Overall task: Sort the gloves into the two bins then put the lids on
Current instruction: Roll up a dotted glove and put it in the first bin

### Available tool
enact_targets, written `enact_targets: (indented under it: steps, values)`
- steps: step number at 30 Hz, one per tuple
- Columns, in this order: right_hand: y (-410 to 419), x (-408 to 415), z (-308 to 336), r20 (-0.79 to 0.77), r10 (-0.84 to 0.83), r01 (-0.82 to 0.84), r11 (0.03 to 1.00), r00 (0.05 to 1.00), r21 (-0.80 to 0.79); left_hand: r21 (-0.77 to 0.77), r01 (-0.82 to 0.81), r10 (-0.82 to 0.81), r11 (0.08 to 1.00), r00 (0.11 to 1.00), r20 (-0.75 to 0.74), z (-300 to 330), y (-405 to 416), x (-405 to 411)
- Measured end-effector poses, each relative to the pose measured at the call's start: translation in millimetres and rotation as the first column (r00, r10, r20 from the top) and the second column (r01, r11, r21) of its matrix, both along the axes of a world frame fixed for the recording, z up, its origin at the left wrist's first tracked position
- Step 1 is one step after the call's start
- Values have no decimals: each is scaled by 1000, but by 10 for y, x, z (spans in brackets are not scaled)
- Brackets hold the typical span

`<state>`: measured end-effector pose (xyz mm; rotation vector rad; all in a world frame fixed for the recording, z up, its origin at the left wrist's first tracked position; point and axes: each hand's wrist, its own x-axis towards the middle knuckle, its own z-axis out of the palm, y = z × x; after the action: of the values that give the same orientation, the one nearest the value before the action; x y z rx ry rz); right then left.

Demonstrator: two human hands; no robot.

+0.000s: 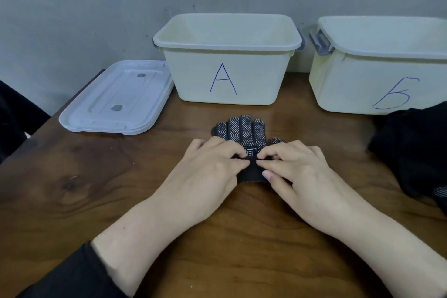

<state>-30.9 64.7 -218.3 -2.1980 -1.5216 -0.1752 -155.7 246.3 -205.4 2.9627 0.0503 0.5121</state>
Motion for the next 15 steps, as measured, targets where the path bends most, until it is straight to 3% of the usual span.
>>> enact_targets:
  steps: [6, 15]
  values:
    - [-80, 146, 60, -170, 73, -99, 984, 983, -150, -63, 5, -13, 998, 991, -130, 44, 50, -83]
    - [-4, 91, -22, -149, 16, -22, 999, 989, -36, -91, -9, -7, 996, 986, -170, 21, 89, -60]
